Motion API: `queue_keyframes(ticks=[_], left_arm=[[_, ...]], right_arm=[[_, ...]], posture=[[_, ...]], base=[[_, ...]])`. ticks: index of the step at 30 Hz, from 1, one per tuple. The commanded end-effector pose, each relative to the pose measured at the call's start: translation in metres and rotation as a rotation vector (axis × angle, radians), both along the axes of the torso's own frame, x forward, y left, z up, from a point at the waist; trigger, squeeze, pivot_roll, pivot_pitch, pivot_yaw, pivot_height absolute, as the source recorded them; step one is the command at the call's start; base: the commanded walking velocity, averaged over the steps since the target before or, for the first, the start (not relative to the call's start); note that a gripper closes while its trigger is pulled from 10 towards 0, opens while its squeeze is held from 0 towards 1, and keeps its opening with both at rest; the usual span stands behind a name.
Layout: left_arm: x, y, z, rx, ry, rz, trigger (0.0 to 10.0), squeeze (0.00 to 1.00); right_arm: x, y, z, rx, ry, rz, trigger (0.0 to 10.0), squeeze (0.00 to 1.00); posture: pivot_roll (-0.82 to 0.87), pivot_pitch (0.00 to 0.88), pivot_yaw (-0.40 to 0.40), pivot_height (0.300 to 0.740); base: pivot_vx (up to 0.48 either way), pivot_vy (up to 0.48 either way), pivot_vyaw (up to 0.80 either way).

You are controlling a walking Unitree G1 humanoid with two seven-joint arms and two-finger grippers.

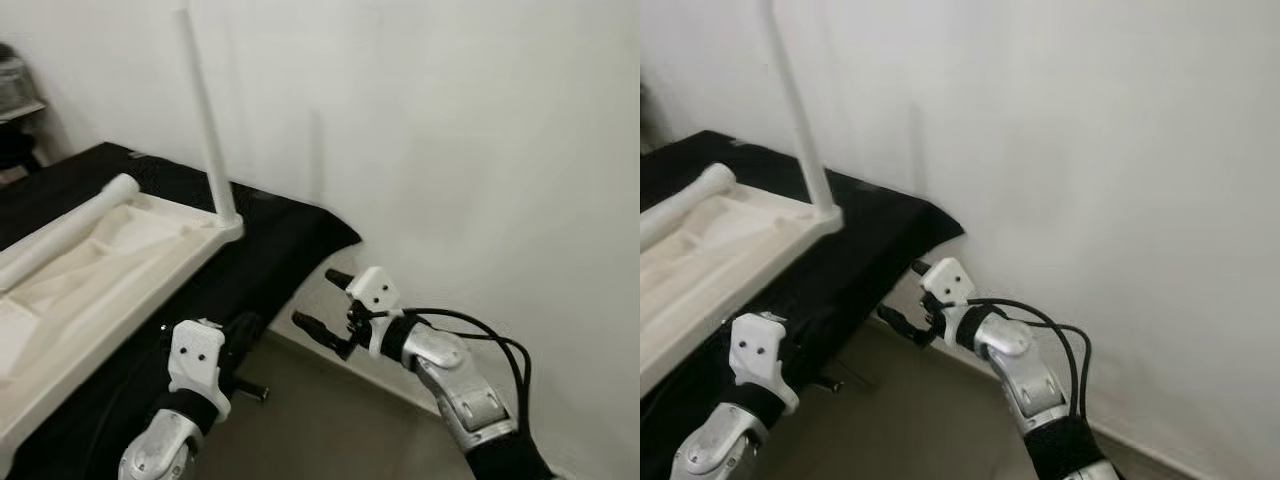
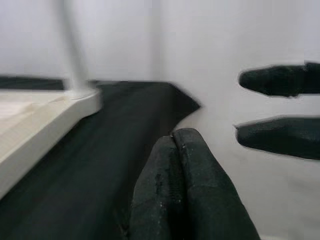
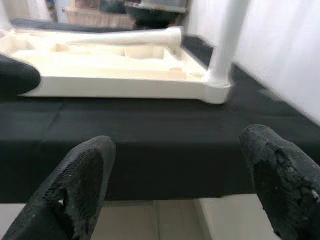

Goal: Building children table

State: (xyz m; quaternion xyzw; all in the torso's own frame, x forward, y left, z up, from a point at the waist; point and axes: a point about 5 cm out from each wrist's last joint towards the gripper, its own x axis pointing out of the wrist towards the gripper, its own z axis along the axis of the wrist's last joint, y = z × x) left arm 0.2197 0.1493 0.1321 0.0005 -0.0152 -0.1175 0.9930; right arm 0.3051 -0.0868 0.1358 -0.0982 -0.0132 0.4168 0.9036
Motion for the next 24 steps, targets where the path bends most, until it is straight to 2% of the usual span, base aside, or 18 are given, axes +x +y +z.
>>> queue_keyframes(ticks=[1, 24], left_arm=[[-0.0016, 0.0023, -0.0048, -0.013, 0.019, 0.011, 10.0, 0.0], [-0.0002, 0.0047, 0.0001, -0.005, -0.007, 0.022, 10.0, 0.0]], right_arm=[[-0.0005, 0.0022, 0.0018, 0.014, -0.005, 0.016, 10.0, 0.0], [0.0016, 0.004, 0.0043, 0.03, -0.004, 0.033, 10.0, 0.0]], posture=[[-0.05, 0.038, -0.024, 0.74], [-0.05, 0.054, -0.019, 0.74]], base=[[0.0, 0.0, 0.8], [0.0, 0.0, 0.8]])
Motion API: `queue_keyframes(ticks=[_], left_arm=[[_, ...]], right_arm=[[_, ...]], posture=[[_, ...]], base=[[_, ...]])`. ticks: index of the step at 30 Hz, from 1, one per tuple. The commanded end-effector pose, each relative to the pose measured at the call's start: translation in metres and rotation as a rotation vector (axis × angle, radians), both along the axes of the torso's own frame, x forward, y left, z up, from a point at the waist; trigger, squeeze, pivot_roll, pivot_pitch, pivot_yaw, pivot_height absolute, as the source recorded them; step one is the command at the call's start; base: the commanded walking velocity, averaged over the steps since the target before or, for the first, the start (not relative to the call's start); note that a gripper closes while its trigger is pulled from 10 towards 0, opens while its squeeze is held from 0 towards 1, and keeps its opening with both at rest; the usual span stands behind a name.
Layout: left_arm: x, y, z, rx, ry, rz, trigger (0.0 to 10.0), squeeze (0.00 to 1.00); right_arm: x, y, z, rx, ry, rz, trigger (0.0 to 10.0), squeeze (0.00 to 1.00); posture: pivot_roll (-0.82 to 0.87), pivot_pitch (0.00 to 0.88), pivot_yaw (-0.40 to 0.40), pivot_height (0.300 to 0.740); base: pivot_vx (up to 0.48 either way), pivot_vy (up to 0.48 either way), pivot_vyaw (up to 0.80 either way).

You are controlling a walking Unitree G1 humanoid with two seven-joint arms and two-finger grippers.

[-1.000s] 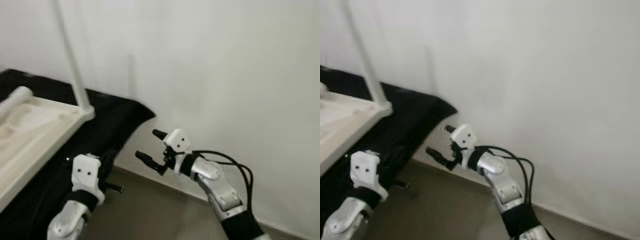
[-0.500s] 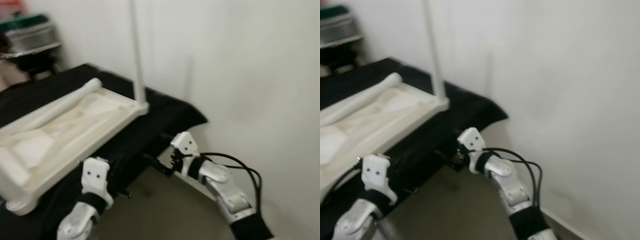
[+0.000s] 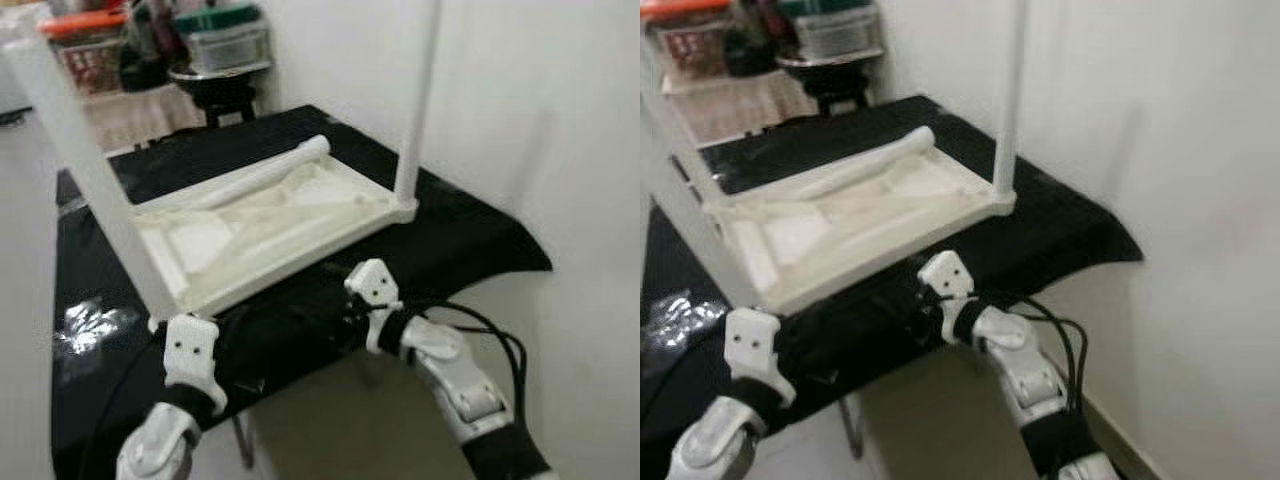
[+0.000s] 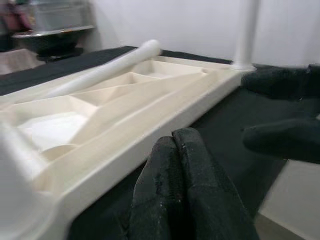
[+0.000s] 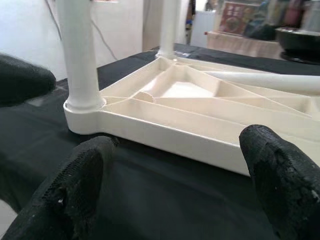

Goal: Building children table

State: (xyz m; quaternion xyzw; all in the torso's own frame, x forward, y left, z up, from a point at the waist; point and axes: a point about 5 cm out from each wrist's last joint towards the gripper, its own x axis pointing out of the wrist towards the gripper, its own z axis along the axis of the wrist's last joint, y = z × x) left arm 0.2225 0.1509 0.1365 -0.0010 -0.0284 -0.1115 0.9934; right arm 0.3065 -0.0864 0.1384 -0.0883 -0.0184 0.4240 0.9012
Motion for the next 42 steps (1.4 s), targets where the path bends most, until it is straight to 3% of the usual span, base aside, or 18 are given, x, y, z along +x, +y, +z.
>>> queue_keyframes(ticks=[1, 18, 26, 40, 42], left_arm=[[-0.0029, 0.0031, -0.0041, 0.001, 0.018, 0.01, 10.0, 0.0], [-0.0026, 0.0033, -0.0042, -0.012, 0.021, 0.01, 10.0, 0.0], [-0.0024, 0.0025, -0.0043, -0.023, 0.021, 0.001, 10.0, 0.0], [-0.0019, 0.0019, -0.0045, -0.037, 0.026, -0.014, 10.0, 0.0], [-0.0024, 0.0035, -0.0023, -0.07, 0.005, 0.002, 10.0, 0.0]], right_arm=[[0.0002, 0.0037, 0.0017, 0.008, -0.004, 0.017, 10.0, 0.0], [-0.0009, 0.0051, 0.0035, 0.009, -0.023, 0.04, 10.0, 0.0], [-0.0006, 0.0041, 0.0052, 0.029, -0.026, 0.032, 10.0, 0.0], [-0.0006, 0.0046, 0.0046, 0.028, -0.025, 0.035, 10.0, 0.0], [-0.0007, 0.0046, 0.0045, 0.029, -0.024, 0.036, 10.0, 0.0]], posture=[[-0.05, 0.054, -0.019, 0.74], [-0.05, 0.053, -0.02, 0.74], [-0.05, 0.052, -0.019, 0.74], [-0.05, 0.052, -0.018, 0.74], [-0.06, 0.051, -0.018, 0.74]], base=[[0.0, 0.0, 0.8], [0.0, 0.0, 0.77], [0.0, 0.0, 0.0], [0.0, -0.454, 0.0], [0.0, 0.0, 0.0]])
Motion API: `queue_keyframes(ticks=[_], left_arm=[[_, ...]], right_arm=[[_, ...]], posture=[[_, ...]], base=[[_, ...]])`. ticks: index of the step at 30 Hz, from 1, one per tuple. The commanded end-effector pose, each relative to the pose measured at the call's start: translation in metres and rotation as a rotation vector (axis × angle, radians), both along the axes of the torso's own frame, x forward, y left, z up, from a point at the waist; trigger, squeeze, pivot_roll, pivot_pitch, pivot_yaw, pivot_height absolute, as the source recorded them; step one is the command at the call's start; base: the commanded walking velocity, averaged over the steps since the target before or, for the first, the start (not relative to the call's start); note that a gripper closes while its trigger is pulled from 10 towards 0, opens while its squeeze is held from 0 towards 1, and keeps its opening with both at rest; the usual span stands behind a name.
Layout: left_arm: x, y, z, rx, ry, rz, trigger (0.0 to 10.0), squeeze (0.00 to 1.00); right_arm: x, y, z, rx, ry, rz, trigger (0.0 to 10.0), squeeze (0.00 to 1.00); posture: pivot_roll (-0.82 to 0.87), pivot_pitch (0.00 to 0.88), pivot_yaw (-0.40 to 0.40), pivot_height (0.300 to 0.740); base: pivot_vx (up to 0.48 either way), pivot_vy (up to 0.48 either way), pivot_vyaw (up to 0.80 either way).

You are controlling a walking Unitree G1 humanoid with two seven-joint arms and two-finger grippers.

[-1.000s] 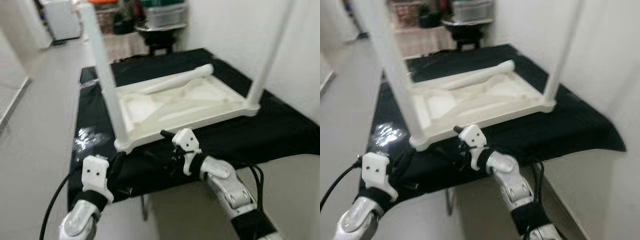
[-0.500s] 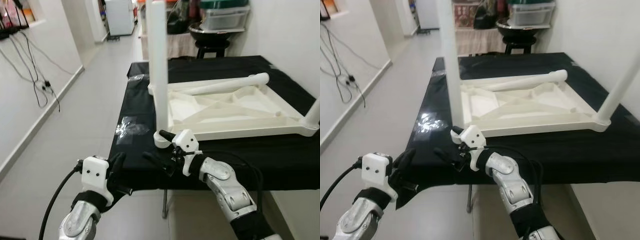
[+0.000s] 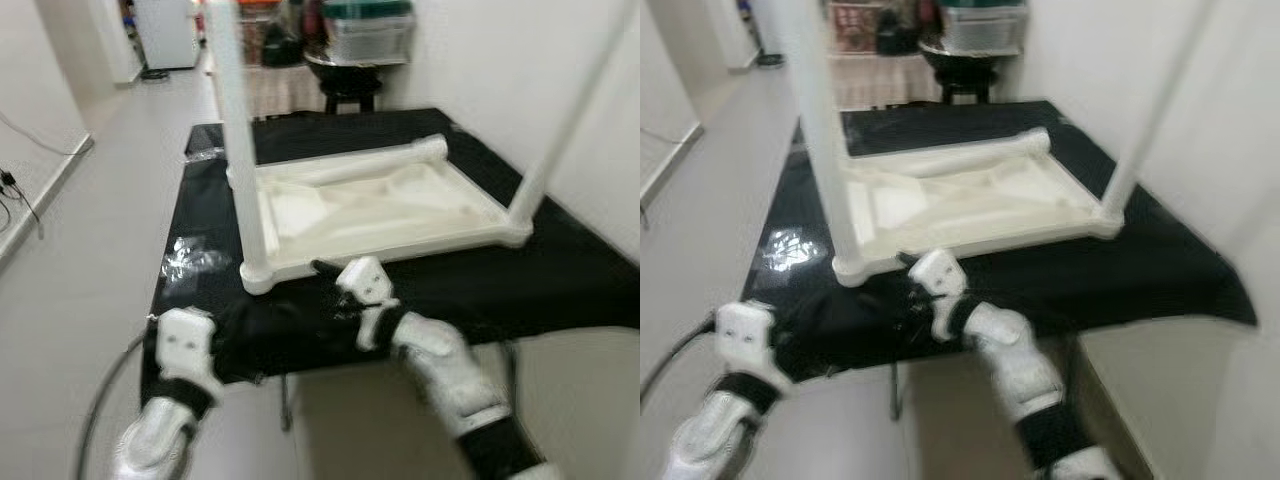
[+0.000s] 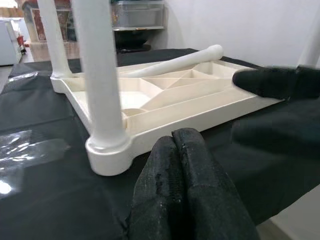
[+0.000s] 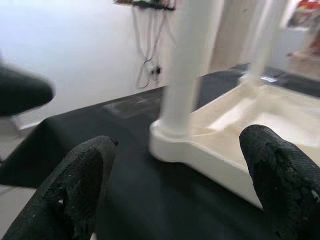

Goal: Building children table

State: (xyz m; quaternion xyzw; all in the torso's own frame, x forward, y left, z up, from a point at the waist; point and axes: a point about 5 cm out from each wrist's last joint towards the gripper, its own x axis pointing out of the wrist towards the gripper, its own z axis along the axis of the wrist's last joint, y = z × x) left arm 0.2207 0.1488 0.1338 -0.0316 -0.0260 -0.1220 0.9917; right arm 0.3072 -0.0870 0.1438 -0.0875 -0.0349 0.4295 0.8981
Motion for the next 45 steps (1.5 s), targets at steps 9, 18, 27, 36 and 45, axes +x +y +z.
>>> queue_keyframes(ticks=[9, 18, 27, 36, 45], left_arm=[[-0.001, 0.006, -0.001, -0.009, 0.002, 0.022, 10.0, 0.0], [-0.001, 0.006, -0.001, -0.025, 0.004, 0.023, 10.0, 0.0], [0.0, 0.008, 0.002, -0.021, 0.011, 0.007, 10.0, 0.0], [0.004, 0.003, 0.016, -0.02, -0.036, -0.043, 10.0, 0.0], [0.002, -0.012, 0.026, -0.037, -0.063, -0.159, 10.0, 0.0]], right_arm=[[-0.002, 0.005, -0.002, 0.011, 0.009, 0.024, 10.0, 0.0], [-0.002, 0.005, -0.003, 0.007, 0.011, 0.025, 10.0, 0.0], [0.013, 0.0, 0.009, 0.089, 0.049, -0.093, 10.0, 0.0], [0.02, 0.0, 0.022, 0.191, 0.052, -0.13, 10.0, 0.0], [0.028, -0.004, 0.037, 0.133, -0.022, -0.119, 10.0, 0.0]], posture=[[-0.06, 0.049, -0.018, 0.74], [-0.05, 0.043, -0.021, 0.74], [-0.04, 0.032, -0.017, 0.74], [-0.03, 0.029, -0.014, 0.74], [-0.03, 0.029, -0.013, 0.74]], base=[[0.0, 0.0, 0.0], [0.0, 0.0, 0.0], [0.0, 0.0, 0.0], [0.0, 0.0, 0.24], [0.268, 0.0, 0.36]])
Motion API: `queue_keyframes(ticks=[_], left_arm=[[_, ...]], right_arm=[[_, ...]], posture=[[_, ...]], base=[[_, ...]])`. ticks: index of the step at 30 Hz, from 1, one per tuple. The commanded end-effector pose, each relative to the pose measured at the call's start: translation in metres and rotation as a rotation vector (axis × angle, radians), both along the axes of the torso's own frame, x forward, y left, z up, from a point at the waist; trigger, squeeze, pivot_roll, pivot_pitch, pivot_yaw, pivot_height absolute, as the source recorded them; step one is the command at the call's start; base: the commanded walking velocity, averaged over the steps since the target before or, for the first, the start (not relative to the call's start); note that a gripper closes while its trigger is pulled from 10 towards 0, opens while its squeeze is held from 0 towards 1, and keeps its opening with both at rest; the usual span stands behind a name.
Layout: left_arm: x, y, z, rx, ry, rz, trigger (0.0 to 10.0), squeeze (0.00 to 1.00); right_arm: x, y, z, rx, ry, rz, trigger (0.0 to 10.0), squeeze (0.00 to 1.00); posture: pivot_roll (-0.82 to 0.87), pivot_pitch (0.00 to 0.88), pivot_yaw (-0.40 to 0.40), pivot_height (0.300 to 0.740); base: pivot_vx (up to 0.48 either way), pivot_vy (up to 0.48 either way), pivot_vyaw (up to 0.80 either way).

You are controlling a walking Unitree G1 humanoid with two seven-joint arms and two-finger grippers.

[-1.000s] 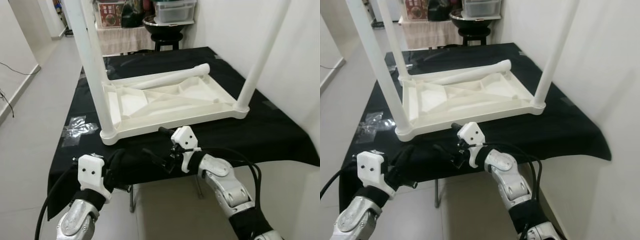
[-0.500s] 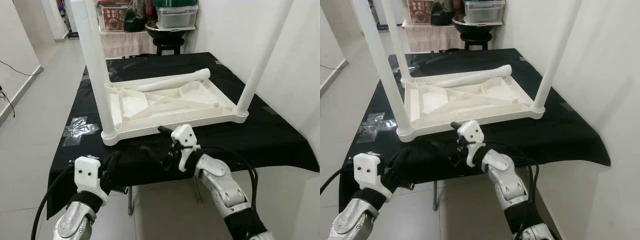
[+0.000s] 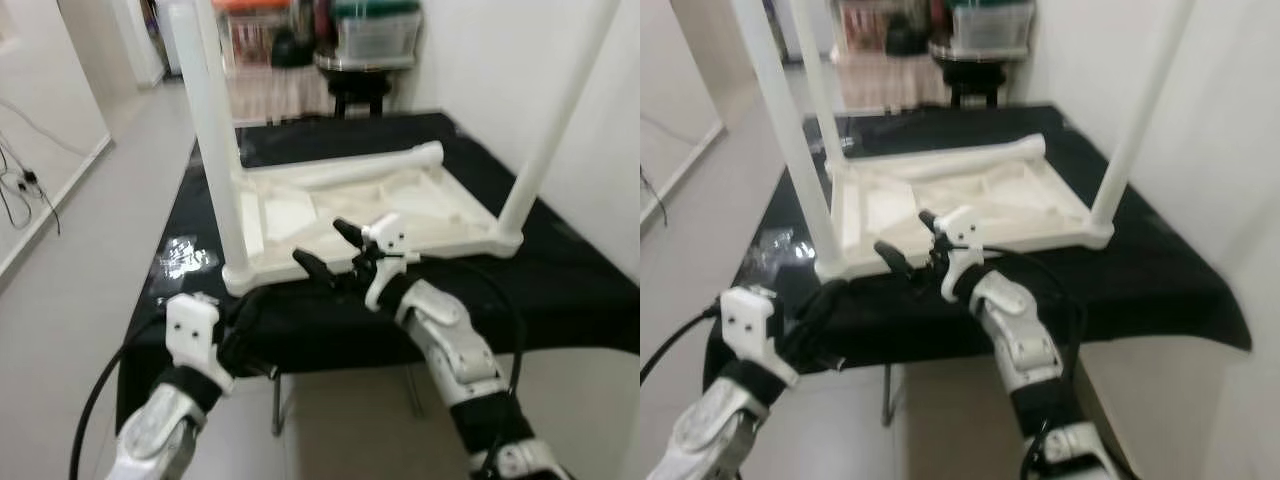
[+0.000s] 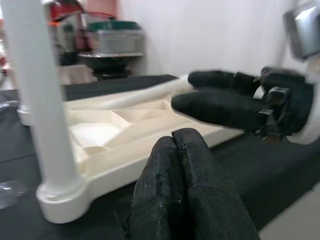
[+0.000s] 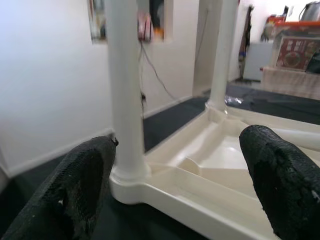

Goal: Building children table

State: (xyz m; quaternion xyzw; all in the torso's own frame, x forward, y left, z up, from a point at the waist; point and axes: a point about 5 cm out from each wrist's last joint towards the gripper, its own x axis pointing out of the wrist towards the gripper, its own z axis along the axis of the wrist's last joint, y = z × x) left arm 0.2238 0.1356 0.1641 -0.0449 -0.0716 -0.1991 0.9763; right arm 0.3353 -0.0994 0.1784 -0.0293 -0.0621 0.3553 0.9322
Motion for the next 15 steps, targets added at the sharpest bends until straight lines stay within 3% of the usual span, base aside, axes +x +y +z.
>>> queue_keyframes(ticks=[1, 10, 15], left_arm=[[-0.0013, -0.0003, -0.0045, -0.003, 0.032, -0.012, 10.0, 0.0], [-0.0031, -0.0051, -0.0073, -0.004, 0.047, -0.03, 10.0, 0.0], [-0.0049, -0.0064, -0.0119, 0.026, 0.072, -0.039, 10.0, 0.0]], right_arm=[[0.0, 0.0084, 0.0038, 0.003, -0.02, 0.036, 10.0, 0.0], [0.0005, 0.009, 0.0032, -0.016, -0.018, 0.047, 10.0, 0.0], [-0.0016, 0.005, -0.0036, -0.245, -0.038, 0.163, 10.0, 0.0]], posture=[[-0.03, 0.029, -0.013, 0.74], [-0.03, 0.03, -0.016, 0.74], [-0.03, 0.031, -0.015, 0.74]], base=[[0.277, 0.0, 0.8], [0.278, 0.0, 0.09], [0.169, 0.0, 0.0]])
